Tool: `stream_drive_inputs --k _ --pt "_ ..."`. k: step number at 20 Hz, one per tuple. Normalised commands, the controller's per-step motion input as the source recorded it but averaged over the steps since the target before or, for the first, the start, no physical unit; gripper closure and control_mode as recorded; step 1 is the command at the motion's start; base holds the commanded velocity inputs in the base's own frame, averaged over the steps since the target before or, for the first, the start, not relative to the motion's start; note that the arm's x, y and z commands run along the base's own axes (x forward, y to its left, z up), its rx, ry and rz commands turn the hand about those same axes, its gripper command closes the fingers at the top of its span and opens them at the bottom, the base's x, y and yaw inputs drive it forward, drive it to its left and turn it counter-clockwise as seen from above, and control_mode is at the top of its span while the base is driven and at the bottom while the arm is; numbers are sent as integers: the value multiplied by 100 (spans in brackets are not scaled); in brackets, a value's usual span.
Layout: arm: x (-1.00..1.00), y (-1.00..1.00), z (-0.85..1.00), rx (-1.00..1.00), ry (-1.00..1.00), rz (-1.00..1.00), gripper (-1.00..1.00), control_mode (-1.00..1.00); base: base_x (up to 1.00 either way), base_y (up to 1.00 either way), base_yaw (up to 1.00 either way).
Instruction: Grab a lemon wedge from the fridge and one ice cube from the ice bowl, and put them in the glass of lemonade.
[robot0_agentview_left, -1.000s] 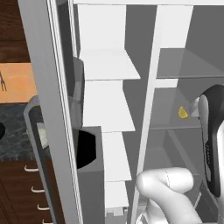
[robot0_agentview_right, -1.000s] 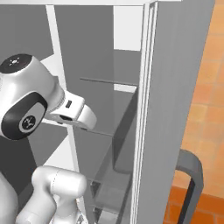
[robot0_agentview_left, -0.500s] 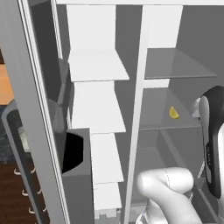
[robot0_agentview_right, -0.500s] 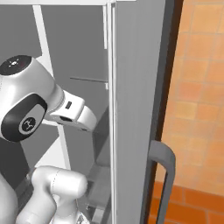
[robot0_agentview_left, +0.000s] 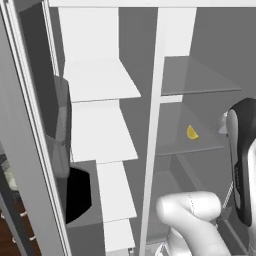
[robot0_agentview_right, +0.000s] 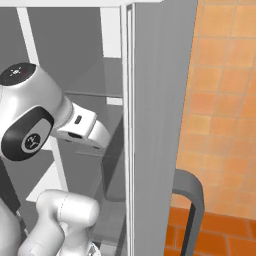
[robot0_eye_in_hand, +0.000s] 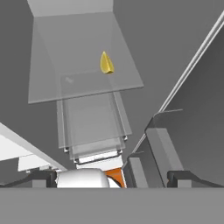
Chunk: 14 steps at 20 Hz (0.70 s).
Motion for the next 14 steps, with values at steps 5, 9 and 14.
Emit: stream_drive_inputs --k 5,9,14 --pt "10 0 -1 0 0 -1 -100 -100 4 0 -1" --pt "5 5 -24 0 -4 2 -100 -100 0 0 0" --pt "15 2 -51 -1 -4 5 -100 -100 0 0 0"
